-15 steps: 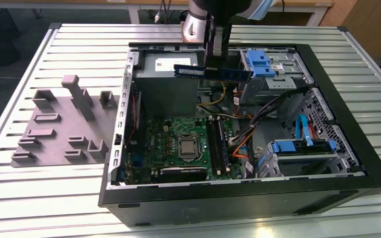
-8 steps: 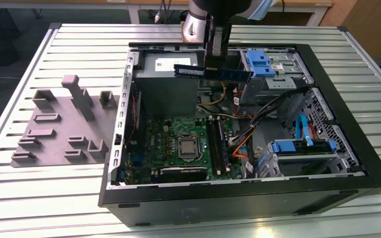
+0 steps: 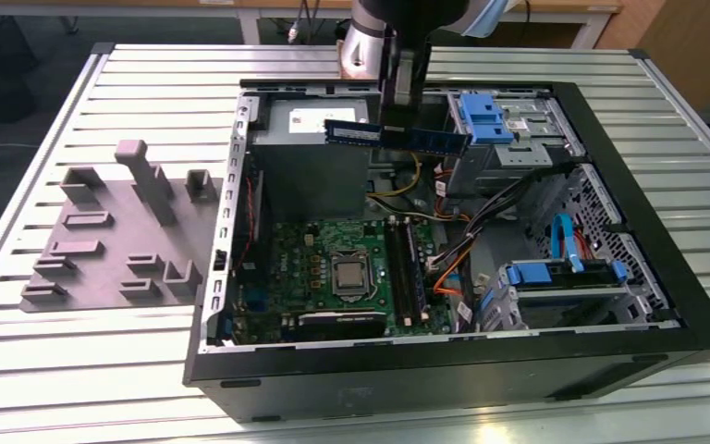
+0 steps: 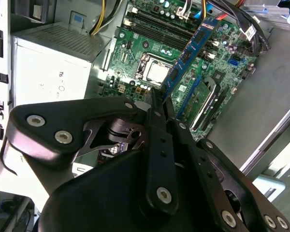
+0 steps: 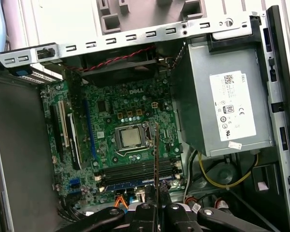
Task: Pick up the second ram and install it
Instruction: 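Insert the second ram into the second slot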
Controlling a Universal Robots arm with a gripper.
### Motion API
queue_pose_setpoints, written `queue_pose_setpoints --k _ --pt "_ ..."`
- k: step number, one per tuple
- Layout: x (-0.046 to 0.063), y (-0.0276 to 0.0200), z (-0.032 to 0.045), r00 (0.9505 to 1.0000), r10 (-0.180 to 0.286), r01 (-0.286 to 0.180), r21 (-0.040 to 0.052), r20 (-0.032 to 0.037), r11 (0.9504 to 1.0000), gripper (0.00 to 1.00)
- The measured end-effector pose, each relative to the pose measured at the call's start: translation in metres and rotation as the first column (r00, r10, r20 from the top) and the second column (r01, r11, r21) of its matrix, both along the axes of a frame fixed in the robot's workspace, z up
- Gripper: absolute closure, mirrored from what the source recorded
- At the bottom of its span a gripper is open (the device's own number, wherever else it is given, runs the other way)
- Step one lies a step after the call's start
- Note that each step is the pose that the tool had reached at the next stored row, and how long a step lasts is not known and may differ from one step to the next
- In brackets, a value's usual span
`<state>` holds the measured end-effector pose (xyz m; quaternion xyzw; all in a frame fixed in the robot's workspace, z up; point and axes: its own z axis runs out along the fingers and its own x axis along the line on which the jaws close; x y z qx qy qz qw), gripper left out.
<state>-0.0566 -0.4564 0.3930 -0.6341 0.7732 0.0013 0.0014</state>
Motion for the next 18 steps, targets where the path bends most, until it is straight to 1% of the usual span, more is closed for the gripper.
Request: queue_pose_setpoints --k 11,15,18 --pt "0.0 0.0 -0.0005 0.9996 -0.029 0.029 -0.0002 0.0001 0.9996 0.86" --pt "0.0 0.0 -0.0009 0.9977 -0.068 0.068 -0.0014 0.0001 0.9977 0.86" --pt "0.0 0.0 -0.0013 0.9936 -0.113 0.113 -0.0028 0.0002 0.9936 0.86"
